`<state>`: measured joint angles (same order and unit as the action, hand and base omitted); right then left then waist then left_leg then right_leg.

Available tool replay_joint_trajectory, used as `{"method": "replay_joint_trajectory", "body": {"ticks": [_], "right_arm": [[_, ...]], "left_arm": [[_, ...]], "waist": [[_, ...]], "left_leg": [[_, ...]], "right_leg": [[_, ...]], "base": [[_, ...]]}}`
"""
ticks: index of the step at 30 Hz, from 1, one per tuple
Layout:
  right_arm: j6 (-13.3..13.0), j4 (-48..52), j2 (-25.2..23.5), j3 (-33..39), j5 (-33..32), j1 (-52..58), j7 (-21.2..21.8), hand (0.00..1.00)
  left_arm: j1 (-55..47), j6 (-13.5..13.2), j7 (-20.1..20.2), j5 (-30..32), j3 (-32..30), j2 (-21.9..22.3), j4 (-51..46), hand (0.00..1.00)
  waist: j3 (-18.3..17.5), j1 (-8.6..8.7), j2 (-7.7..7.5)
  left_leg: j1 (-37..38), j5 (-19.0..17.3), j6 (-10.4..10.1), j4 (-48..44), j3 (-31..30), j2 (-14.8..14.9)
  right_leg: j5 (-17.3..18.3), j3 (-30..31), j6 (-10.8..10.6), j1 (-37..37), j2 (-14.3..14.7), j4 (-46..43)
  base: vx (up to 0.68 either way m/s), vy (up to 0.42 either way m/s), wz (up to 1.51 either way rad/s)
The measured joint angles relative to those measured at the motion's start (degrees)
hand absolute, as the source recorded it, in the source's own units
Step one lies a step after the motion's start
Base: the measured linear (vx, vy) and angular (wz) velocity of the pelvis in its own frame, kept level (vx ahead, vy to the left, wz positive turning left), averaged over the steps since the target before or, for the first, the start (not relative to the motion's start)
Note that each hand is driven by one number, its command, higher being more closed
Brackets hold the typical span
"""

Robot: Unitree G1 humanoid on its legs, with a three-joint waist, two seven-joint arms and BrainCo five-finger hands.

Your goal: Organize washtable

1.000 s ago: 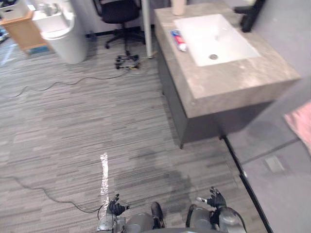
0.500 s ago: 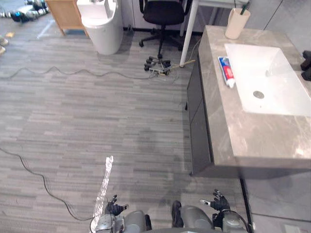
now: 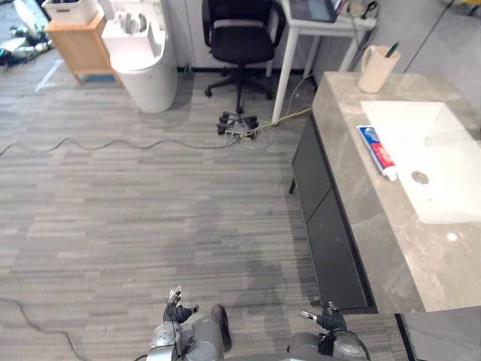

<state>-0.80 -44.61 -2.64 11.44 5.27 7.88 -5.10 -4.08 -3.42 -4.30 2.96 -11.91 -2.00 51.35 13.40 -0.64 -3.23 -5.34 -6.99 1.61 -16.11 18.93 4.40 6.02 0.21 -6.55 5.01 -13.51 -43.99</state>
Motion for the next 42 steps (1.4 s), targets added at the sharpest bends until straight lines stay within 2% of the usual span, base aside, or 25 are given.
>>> {"method": "replay_joint_trajectory", "body": {"ticks": [3, 4, 6, 9, 10, 13, 14, 15, 16, 17, 18, 20, 21, 24, 26, 27, 28, 31, 33, 34, 36, 37, 38, 41, 42], "right_arm": [[-0.5, 1.2, 0.0, -0.5, 0.1, 0.8, 0.2, 0.0], [-0.6, 1.2, -0.1, -0.7, 0.1, 0.8, 0.2, 0.0], [-0.9, 1.3, -0.1, -0.5, 0.0, 0.7, 0.3, 0.0], [-0.8, 0.0, -0.1, -0.2, -0.1, 0.1, 0.3, 0.0], [-0.8, -0.4, -0.3, 0.2, -0.2, -0.3, 0.3, 0.0], [-0.8, -0.8, 0.3, 2.3, -0.1, -0.5, 0.4, 0.0], [-0.8, -1.0, 0.1, 2.9, -0.2, -0.6, 0.3, 0.0], [-0.5, -0.8, 0.3, 3.2, -0.1, -0.6, 0.3, 0.0], [-0.2, -0.7, 0.3, 3.0, -0.1, -0.5, 0.3, 0.0], [-0.1, -0.6, 0.2, 2.5, -0.1, -0.3, 0.3, 0.0], [0.1, -0.4, 0.7, 1.5, -0.1, 0.0, 0.9, 0.0], [0.2, -0.6, 1.2, 0.0, -0.1, 0.0, 1.5, 0.0], [0.2, -0.7, 1.1, 0.6, -0.1, -0.1, 1.5, 0.0], [0.5, -1.1, -0.1, 2.7, -0.4, -0.2, 0.4, 0.0], [1.1, -1.3, -0.3, 3.2, -0.4, 0.0, 0.0, 0.0], [1.0, -0.9, 0.5, 3.1, -0.3, 0.4, 0.0, 0.0], [1.3, -2.1, 0.6, 3.0, -0.3, 0.1, -0.1, 0.0], [1.3, -2.1, -1.3, 1.8, -0.2, 0.7, 0.1, 0.0], [1.3, -2.0, -1.4, 1.6, -0.2, 0.7, 0.1, 0.0], [1.3, -1.6, -1.4, 1.5, 0.0, 0.7, 0.3, 0.0], [1.2, -1.3, -1.3, 1.6, 0.2, 0.1, 0.3, 0.0], [1.1, -1.3, -0.5, 1.8, 0.9, -0.2, 0.4, 0.0], [1.1, -1.4, -0.4, 1.8, 1.5, -0.7, 0.3, 0.0], [1.0, -2.5, 0.0, 1.8, 2.0, -1.4, 0.3, 0.0], [1.0, -3.7, 0.3, 1.7, 2.1, -2.4, 0.3, 0.0]], "left_arm": [[-0.2, 0.3, -0.2, 0.0, 0.1, 0.0, 0.0, 0.0], [-0.3, 0.3, -0.2, 0.0, 0.0, 0.0, 0.0, 0.0], [-0.5, 0.3, -0.2, 0.0, 0.0, 0.0, 0.1, 0.0], [-0.5, 0.2, -0.2, 0.1, 0.1, -0.3, 1.1, 0.0], [-0.4, 0.3, 0.1, 0.1, 0.1, -0.4, 1.6, 0.0], [-1.1, 0.3, 0.5, 0.6, 0.9, 1.1, 2.4, 0.0], [-1.3, 0.4, 0.6, 1.1, 1.0, 1.5, 2.4, 0.0], [-1.2, 0.3, 0.7, 1.5, 0.5, 1.5, 1.8, 0.0], [-1.3, 0.4, 0.7, 1.7, -0.4, 1.5, 0.9, 0.0], [-1.7, 0.3, 0.7, 1.5, -0.9, 1.5, 0.2, 0.0], [-2.5, 0.3, 0.6, 1.2, -1.9, 1.8, -1.6, 0.0], [-2.7, 0.3, 0.6, 1.2, -1.9, 1.9, -2.1, 0.0], [-2.6, 0.3, 0.6, 1.2, -2.2, 2.0, -2.2, 0.0], [-1.6, 0.2, 0.5, 1.2, -2.3, 1.9, -2.2, 0.0], [-1.4, 0.0, 0.4, 1.1, -2.2, 2.3, -2.1, 0.0], [-1.6, -0.3, 0.3, 1.0, -2.2, 3.2, -1.4, 0.0], [-1.0, -0.2, 0.3, 0.4, -2.2, 2.6, -1.1, 0.0], [-0.7, -0.5, 0.1, 0.0, -2.2, 1.0, -1.3, 0.0], [0.0, -0.2, 0.1, 0.1, -2.2, 0.7, -0.5, 0.0], [-0.1, -0.1, 0.1, 0.1, -2.2, 0.7, 0.0, 0.0], [-0.9, -0.1, 0.1, 0.1, -1.4, 0.7, 0.0, 0.0], [-0.9, 0.0, 0.1, 0.0, -0.7, 0.8, 0.0, 0.0], [-0.7, -0.1, 0.1, 0.1, 0.2, 0.8, 0.3, 0.0], [0.2, -0.1, 0.3, 0.1, 1.2, 0.7, 2.2, 0.0], [0.5, -0.1, 0.4, 0.1, 1.4, 0.5, 3.5, 0.0]], "waist": [[-0.1, 0.72, -0.54], [-0.1, 1.31, -0.59], [-0.1, 1.72, -0.57], [-0.5, 1.99, -1.19], [-0.9, 2.69, -2.04], [-2.0, 3.12, 0.96], [-2.6, 3.22, 2.27], [-2.3, 3.25, 2.23], [-2.2, 3.07, 2.18], [-2.1, 2.92, 2.4], [-1.9, 2.58, 2.53], [-2.0, 2.39, 2.52], [-2.0, 2.1, 2.57], [-1.6, 1.04, 1.66], [-1.5, 0.73, 1.57], [-2.1, 0.24, 3.19], [-2.4, -0.27, 2.72], [-3.3, -0.3, -0.31], [-3.5, -0.33, -0.75], [-3.6, -0.59, -0.86], [-3.6, -0.09, -0.54], [-3.6, -0.03, -0.29], [-3.6, 0.02, -0.19], [-3.6, 0.52, 0.14], [-3.6, 1.14, 0.09]], "left_leg": [[4.6, -0.1, 0.0, 3.7, 0.0, -0.4], [5.8, -0.1, 0.0, 5.2, -0.3, -0.4], [6.8, -0.1, 0.0, 6.5, -0.3, -0.5], [8.5, -0.3, -0.6, 8.4, -0.7, -1.7], [9.6, -0.5, -1.6, 9.1, -1.8, -2.4], [11.8, -0.8, -4.3, 11.3, -3.7, -0.4], [11.2, -1.8, -6.2, 7.9, -4.7, 0.9], [8.0, -4.9, -9.9, -3.2, -6.2, 3.8], [4.4, -5.8, -11.5, -14.0, -7.2, 6.3], [2.0, -5.5, -12.1, -21.3, -7.6, 8.2], [-1.3, -6.0, -12.3, -32.0, -6.9, 12.1], [-3.1, -6.9, -10.9, -35.5, -4.6, 13.4], [-4.1, -7.7, -9.5, -32.5, -3.6, 13.5], [-6.6, -8.1, -8.8, -21.5, -6.3, 11.4], [-6.8, -6.1, -9.0, -9.7, -12.9, 8.3], [-5.9, -1.1, -9.5, -3.2, -17.3, 8.3], [-5.7, 1.5, -9.3, -5.7, -16.2, 7.3], [-5.3, -2.9, -8.0, -8.2, -12.4, 5.6], [-2.5, -5.2, -7.0, -8.6, -8.6, 5.5], [0.4, -5.9, -6.2, -7.5, -4.6, 5.4], [4.8, -6.6, -4.9, -5.8, 1.2, 5.2], [7.4, -6.7, -4.7, -3.8, 4.1, 5.4], [9.6, -6.6, -4.9, -1.6, 6.6, 5.7], [12.6, -6.0, -5.8, 1.6, 11.1, 6.7], [13.5, -5.7, -6.3, 2.4, 12.1, 6.5]], "right_leg": [[4.6, -2.9, 0.2, 5.4, 1.0, -7.2], [6.9, -6.9, 1.2, 7.4, 1.9, -4.4], [7.4, -11.2, 1.8, 8.4, 3.0, 3.5], [4.5, -15.5, 4.4, 7.9, 3.5, 20.1], [-0.9, -15.7, 7.1, 6.7, 3.3, 22.7], [2.5, -18.0, 7.4, 4.7, 5.4, 22.8], [4.0, -19.3, 7.6, 3.1, 6.6, 23.4], [5.6, -20.1, 8.0, 1.0, 7.9, 23.6], [6.5, -20.0, 8.5, -1.3, 9.2, 24.0], [6.8, -19.8, 9.2, -3.1, 10.3, 24.4], [7.5, -18.8, 10.7, -5.6, 12.0, 24.7], [8.4, -15.6, 10.8, -8.1, 12.4, 25.5], [8.3, -13.0, 10.7, -9.3, 12.2, 26.2], [8.5, -7.7, 9.9, -10.1, 9.6, 26.3], [9.1, -4.5, 7.0, -11.6, 7.5, 26.6], [10.4, -2.5, 4.1, -11.8, 7.7, 27.2], [11.1, 0.3, 2.3, -12.1, 6.6, 27.2], [8.3, 2.2, 2.0, -11.4, 4.1, 27.5], [6.6, 3.7, 1.5, -9.2, 2.7, 22.8], [5.8, 4.0, 1.0, -5.4, 1.2, 15.8], [2.6, 1.0, 1.4, 1.0, -1.4, 5.7], [2.2, -3.1, 2.4, 3.6, -2.7, 1.9], [4.4, -7.9, 2.5, 5.5, -2.6, 0.0], [7.4, -18.7, 3.1, 7.6, -0.6, 3.3], [7.2, -23.4, 3.6, 7.9, 1.1, 9.0]], "base": [[0.13, 0.015, -0.09], [0.11, -0.051, 0.11], [0.15, -0.092, 0.12], [0.19, -0.13, 0.17], [0.31, -0.176, 0.28], [0.45, -0.211, 0.26], [0.32, -0.138, 0.31], [0.35, -0.163, 0.23], [0.27, -0.121, -0.02], [0.37, -0.114, -0.42], [0.46, -0.017, -0.78], [0.36, 0.039, -0.94], [0.31, 0.113, -0.97], [0.39, 0.267, -1.01], [0.32, 0.428, -0.82], [0.25, 0.485, -0.93], [0.28, 0.531, -0.83], [0.19, 0.304, -0.57], [0.24, 0.345, -0.94], [0.19, 0.187, -1.35], [0.18, 0.156, -1.37], [0.18, 0.108, -1.17], [0.19, 0.085, -1.09], [0.18, -0.008, -0.84], [0.24, -0.108, -0.73]]}}
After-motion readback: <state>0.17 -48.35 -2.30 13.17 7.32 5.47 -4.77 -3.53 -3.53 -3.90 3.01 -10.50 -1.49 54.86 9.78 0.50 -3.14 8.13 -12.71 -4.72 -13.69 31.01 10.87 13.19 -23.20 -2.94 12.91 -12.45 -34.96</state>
